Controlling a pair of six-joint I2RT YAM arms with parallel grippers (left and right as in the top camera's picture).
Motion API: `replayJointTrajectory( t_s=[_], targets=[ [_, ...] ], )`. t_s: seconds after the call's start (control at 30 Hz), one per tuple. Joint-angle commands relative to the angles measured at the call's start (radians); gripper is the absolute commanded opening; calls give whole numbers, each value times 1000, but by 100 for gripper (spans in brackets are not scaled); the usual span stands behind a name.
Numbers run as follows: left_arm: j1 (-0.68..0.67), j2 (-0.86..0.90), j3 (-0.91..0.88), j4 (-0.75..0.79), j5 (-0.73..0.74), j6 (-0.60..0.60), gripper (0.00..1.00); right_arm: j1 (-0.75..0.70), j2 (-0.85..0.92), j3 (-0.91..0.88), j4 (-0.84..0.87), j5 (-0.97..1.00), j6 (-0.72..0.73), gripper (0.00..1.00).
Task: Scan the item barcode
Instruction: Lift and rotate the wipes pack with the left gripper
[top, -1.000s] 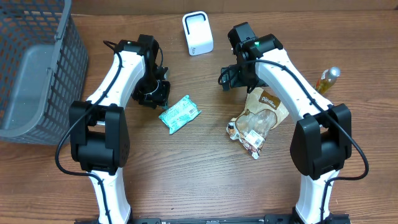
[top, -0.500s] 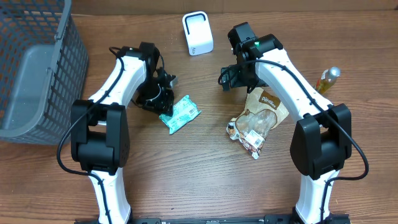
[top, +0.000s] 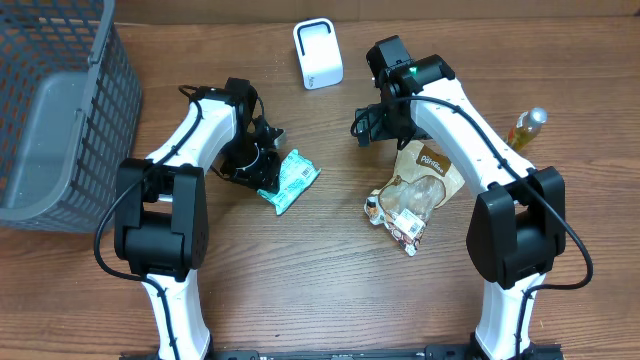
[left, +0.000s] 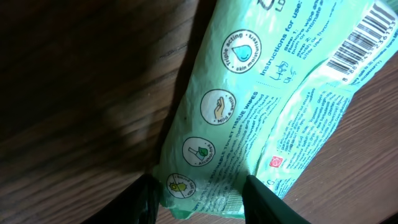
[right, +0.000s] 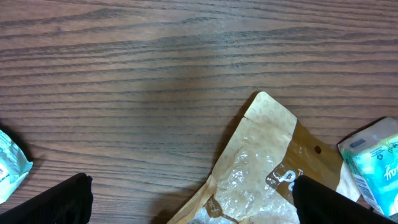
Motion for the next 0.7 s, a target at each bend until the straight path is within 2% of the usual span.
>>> replayJointTrajectory(
  t_s=[0.0, 0.37, 0.5, 0.67],
  targets=[
    [0, 11, -18, -1, 19, 11, 46, 0, -3, 14, 3, 8, -2, 100],
    [0, 17, -143, 99, 22, -27, 47, 0, -3, 14, 3, 8, -2, 100],
    [0, 17, -170, 121, 27, -45, 25, 0, -3, 14, 3, 8, -2, 100],
    [0, 16, -149, 117, 106, -67, 14, 0, -3, 14, 3, 8, -2, 100]
  ],
)
